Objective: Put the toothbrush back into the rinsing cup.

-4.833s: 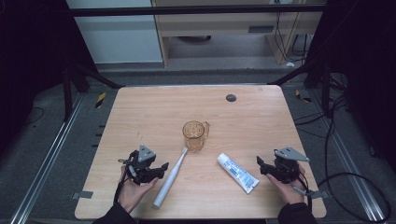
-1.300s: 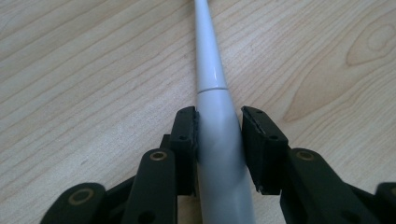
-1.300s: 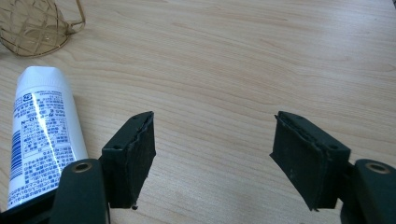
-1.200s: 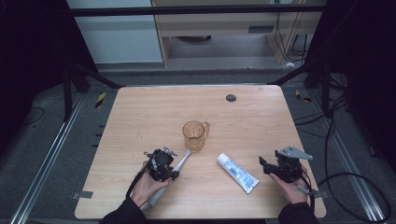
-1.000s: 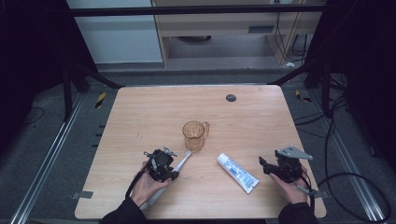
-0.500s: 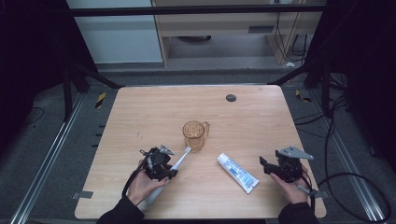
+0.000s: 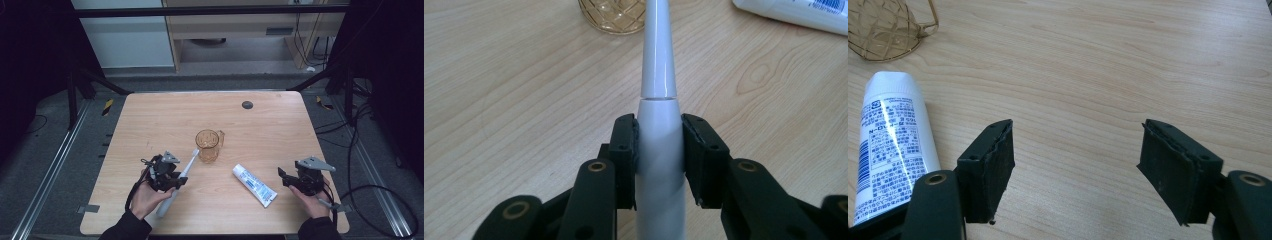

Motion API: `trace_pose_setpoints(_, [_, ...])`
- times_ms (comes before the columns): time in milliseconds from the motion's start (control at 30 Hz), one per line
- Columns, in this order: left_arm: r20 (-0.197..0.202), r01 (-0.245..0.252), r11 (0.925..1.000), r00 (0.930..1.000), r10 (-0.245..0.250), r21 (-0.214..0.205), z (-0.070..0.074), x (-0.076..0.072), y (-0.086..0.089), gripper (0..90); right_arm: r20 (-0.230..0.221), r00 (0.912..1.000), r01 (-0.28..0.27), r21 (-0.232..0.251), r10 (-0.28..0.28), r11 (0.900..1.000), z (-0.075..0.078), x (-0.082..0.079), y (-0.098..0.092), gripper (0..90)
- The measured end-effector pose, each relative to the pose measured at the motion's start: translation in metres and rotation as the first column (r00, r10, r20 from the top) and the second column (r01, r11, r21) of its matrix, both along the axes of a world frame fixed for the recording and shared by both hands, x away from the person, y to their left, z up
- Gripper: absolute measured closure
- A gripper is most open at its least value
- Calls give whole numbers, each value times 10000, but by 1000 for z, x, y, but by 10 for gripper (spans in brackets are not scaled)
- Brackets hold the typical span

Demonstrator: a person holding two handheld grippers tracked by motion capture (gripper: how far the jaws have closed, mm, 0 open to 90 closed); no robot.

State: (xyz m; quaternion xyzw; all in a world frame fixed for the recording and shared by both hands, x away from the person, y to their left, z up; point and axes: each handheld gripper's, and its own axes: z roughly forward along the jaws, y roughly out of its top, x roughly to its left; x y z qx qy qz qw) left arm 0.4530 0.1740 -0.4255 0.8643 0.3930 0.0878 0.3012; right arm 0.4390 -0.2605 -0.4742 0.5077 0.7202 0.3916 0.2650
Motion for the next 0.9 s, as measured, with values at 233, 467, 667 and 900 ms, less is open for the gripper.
trace_pose_setpoints(233, [441,-178,9991,9988,195,-389,11,-4,4,678,-8,10000,50,3,-50,10000,0,0,-1,299])
trace_pose_setpoints(467, [1034,-288,9973,9940,357,-670,25,-7,10,678,18,9999,111,5,-111,9999,0,0,-1,296])
trace_pose_setpoints(667, [1561,-562,9925,9851,728,-1087,38,-5,19,678,70,9999,156,-30,-156,9999,0,0,-2,292])
trace_pose_setpoints(900, [2514,-883,9788,9586,1339,-1847,59,2,22,678,127,9994,311,-41,-310,9995,0,-1,-3,285])
